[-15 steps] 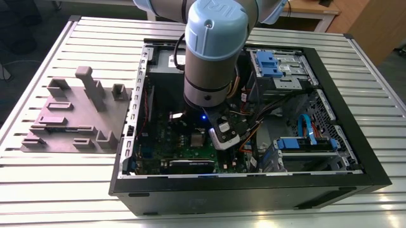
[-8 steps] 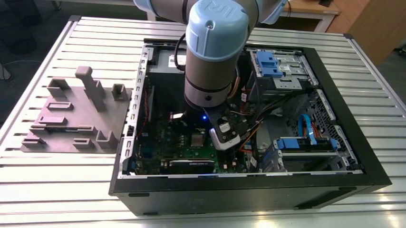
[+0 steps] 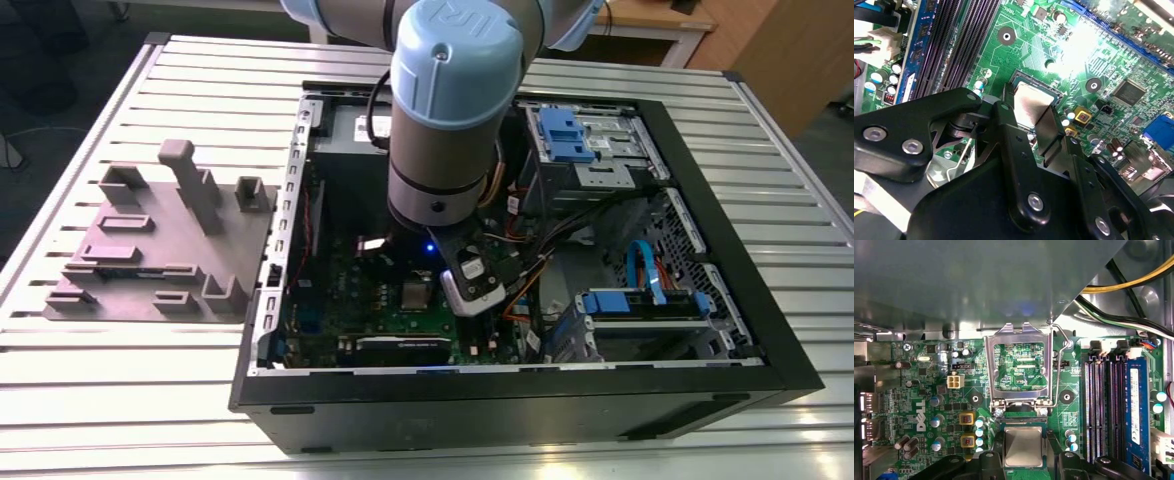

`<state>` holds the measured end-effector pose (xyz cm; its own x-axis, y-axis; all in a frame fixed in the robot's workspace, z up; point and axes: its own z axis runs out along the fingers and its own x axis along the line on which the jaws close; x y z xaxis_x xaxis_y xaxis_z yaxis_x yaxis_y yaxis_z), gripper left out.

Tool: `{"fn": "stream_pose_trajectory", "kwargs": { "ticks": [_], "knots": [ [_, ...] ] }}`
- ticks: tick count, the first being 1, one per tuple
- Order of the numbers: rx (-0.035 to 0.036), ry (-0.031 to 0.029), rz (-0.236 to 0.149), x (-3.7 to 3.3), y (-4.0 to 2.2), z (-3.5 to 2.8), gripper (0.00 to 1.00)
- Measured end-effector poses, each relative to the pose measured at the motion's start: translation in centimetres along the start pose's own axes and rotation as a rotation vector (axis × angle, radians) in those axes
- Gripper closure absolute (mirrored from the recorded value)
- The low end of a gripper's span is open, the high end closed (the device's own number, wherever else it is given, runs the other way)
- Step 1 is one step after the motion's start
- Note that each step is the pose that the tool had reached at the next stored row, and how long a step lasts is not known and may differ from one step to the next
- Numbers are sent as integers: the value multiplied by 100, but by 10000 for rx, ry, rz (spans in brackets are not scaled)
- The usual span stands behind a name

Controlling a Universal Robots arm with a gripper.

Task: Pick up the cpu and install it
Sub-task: 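Place the cpu into insertion slot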

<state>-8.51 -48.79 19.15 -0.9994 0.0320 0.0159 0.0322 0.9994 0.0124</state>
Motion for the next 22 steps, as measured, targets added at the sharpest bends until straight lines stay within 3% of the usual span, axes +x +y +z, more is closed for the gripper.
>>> {"fn": "stream_pose_trajectory", "kwargs": {
  "ticks": [19,22],
  "knots": [
    [2,4,-156,0,-8,15,58],
    [0,0,-157,-2,-7,28,51]
  ]
}}
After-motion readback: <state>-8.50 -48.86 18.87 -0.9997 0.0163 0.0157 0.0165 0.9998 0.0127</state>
